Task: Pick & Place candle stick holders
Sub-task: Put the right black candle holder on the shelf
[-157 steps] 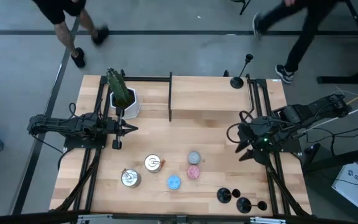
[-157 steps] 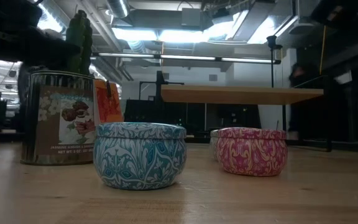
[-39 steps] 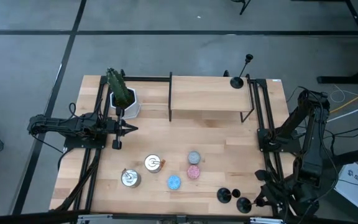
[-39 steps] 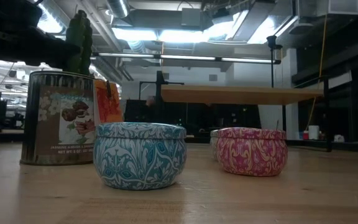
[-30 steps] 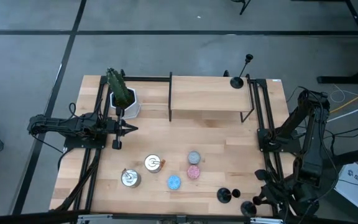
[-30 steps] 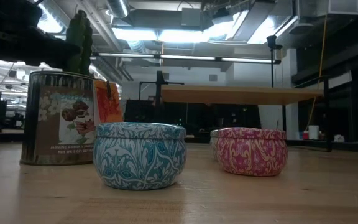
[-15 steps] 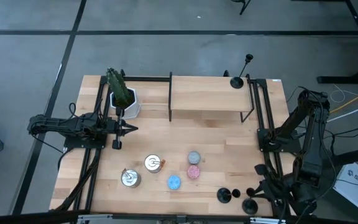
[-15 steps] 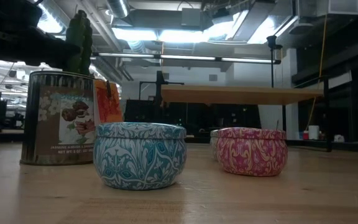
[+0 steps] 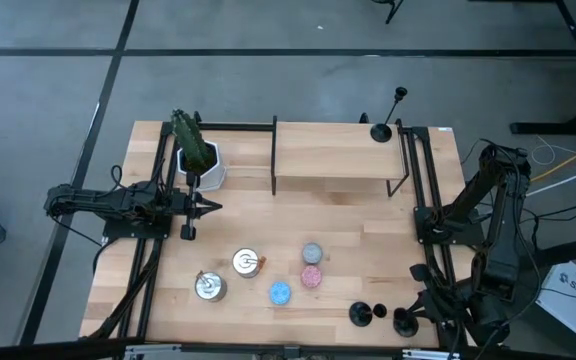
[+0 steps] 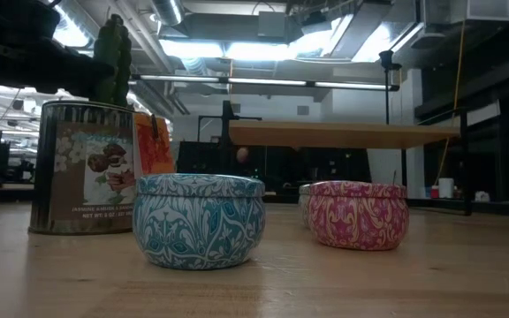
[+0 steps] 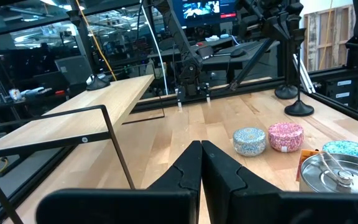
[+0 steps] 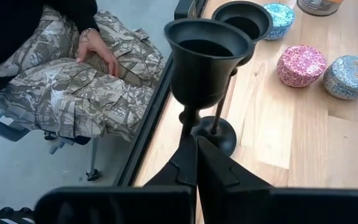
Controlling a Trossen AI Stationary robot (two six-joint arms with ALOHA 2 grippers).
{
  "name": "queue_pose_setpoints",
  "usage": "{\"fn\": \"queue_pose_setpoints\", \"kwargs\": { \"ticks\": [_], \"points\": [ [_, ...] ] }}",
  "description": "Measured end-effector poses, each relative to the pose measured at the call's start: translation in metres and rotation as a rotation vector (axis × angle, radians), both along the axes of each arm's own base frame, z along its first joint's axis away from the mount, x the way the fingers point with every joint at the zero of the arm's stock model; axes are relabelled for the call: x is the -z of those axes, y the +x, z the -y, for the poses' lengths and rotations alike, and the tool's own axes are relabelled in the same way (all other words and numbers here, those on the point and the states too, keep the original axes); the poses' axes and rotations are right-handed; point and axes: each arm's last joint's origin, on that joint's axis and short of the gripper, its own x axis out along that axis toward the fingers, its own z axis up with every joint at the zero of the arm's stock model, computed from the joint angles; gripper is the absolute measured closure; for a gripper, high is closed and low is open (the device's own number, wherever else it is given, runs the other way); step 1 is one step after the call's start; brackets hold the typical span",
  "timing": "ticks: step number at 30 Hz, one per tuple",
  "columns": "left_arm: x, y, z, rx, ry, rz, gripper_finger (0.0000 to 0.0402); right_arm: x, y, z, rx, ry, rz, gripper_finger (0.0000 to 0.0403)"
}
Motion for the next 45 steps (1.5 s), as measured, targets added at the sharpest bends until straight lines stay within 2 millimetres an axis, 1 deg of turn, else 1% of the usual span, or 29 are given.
{"fn": "queue_pose_setpoints", "kwargs": {
  "ticks": [6, 15, 23, 27, 30, 37, 41, 45],
  "points": [
    [0.0, 0.0, 0.0, 0.0, 0.0, 0.0, 0.0398, 0.0, 0.0, 0.0, 0.004, 0.002, 0.001, 0.0401],
    [0.0, 0.0, 0.0, 0.0, 0.0, 0.0, 0.0398, 0.001, -0.001, 0.0, 0.01, 0.035, -0.041, 0.0402],
    [0.0, 0.0, 0.0, 0.0, 0.0, 0.0, 0.0398, 0.002, -0.001, 0.006, 0.03, -0.02, -0.029, 0.0402],
    [0.0, 0.0, 0.0, 0.0, 0.0, 0.0, 0.0398, -0.009, -0.004, 0.016, 0.03, 0.008, -0.023, 0.0402],
    [0.0, 0.0, 0.0, 0.0, 0.0, 0.0, 0.0398, -0.02, -0.007, 0.028, 0.019, 0.049, -0.029, 0.0402],
    [0.0, 0.0, 0.0, 0.0, 0.0, 0.0, 0.0398, -0.046, -0.017, 0.057, -0.05, 0.202, -0.095, 0.0402],
    [0.0, 0.0, 0.0, 0.0, 0.0, 0.0, 0.0398, -0.053, -0.021, 0.066, -0.09, 0.271, -0.148, 0.0401],
    [0.0, 0.0, 0.0, 0.0, 0.0, 0.0, 0.0398, -0.055, -0.025, 0.068, -0.156, 0.302, -0.224, 0.0401]
  ]
}}
